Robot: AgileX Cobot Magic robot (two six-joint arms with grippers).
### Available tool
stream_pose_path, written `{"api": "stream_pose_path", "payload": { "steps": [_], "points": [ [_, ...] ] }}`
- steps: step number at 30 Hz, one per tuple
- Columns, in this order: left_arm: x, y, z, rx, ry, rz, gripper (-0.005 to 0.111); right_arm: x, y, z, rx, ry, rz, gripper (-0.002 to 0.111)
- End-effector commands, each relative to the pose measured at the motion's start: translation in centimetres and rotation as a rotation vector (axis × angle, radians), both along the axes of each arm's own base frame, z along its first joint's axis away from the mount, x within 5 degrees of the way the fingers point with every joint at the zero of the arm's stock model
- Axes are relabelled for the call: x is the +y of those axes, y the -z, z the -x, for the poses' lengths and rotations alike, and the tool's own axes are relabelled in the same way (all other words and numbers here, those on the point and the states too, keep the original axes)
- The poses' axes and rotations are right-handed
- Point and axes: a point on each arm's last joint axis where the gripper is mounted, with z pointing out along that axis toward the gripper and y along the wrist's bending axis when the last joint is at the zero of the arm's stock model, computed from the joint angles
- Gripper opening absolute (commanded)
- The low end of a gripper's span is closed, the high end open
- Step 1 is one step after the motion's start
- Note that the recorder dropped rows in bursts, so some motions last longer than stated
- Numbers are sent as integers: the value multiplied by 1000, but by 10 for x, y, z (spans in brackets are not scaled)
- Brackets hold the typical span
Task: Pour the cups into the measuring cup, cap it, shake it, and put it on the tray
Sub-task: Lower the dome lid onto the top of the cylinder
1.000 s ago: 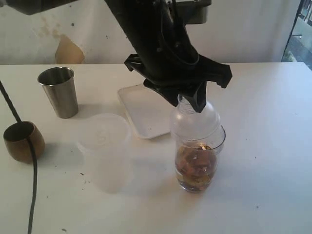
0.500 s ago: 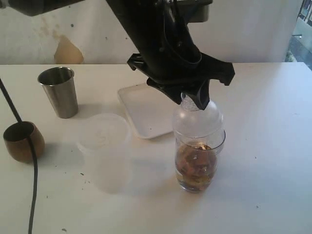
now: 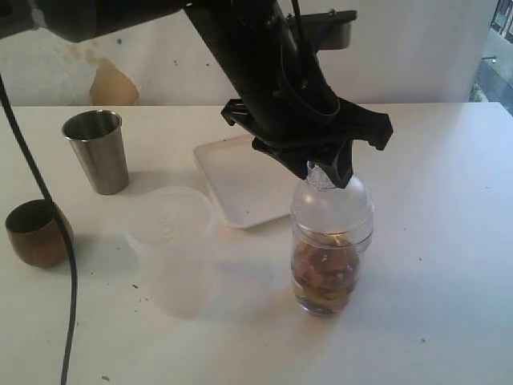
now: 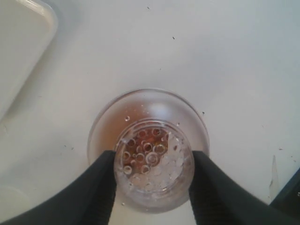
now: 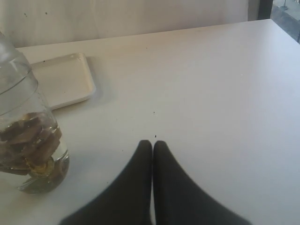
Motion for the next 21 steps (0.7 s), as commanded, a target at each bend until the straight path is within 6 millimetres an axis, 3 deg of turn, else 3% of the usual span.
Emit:
{"api": "stream_pose_path", "payload": {
  "steps": [1,4,6,14,17,21],
  "points": [
    [-4,0,1,8,6,19,0,0,1,0,0,6,1,0],
    [-4,0,1,8,6,19,2,0,1,0,0,6,1,0],
    [-4,0,1,3,16,18,9,0,1,0,0,6,1,0],
    [-5,0,2,6,40,30,60,0,1,0,0,6,1,0],
    [-6,-1,4,8,68,43,68,0,1,0,0,6,1,0],
    [-8,-2,5,19,80,60,69,0,1,0,0,6,1,0]
  ]
}}
